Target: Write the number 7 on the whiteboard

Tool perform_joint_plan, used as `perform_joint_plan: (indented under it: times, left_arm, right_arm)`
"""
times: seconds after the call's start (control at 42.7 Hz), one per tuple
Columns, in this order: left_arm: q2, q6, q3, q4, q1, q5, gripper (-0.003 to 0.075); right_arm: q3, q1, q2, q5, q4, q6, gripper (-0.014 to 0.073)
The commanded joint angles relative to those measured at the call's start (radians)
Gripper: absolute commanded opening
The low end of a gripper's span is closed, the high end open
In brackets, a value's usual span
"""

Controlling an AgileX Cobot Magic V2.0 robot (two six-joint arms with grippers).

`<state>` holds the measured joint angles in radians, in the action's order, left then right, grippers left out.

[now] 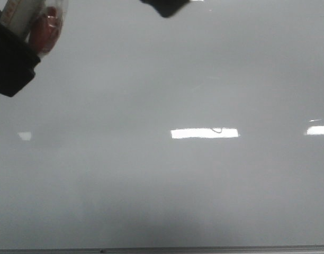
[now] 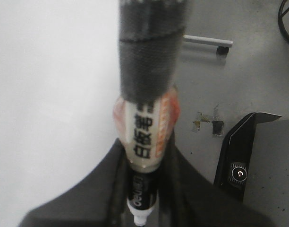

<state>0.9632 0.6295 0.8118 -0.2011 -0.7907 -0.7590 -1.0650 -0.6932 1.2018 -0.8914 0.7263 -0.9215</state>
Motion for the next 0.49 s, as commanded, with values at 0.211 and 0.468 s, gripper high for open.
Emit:
perform_joint_plan:
  times: [0.211, 0.468]
  left_arm:
    - [-0.015, -0.001, 0.037, -0.012, -0.008, 0.059, -0.002]
    - [-0.015, -0.001, 0.037, -0.012, -0.008, 0.071, -0.002]
  right_arm:
    - [-0.199, -0.085, 0.155, 0.001, 0.055, -0.031, 0.0519]
    - [-0.23, -0.086, 0.173, -0.02, 0.055, -0.031, 0.0461]
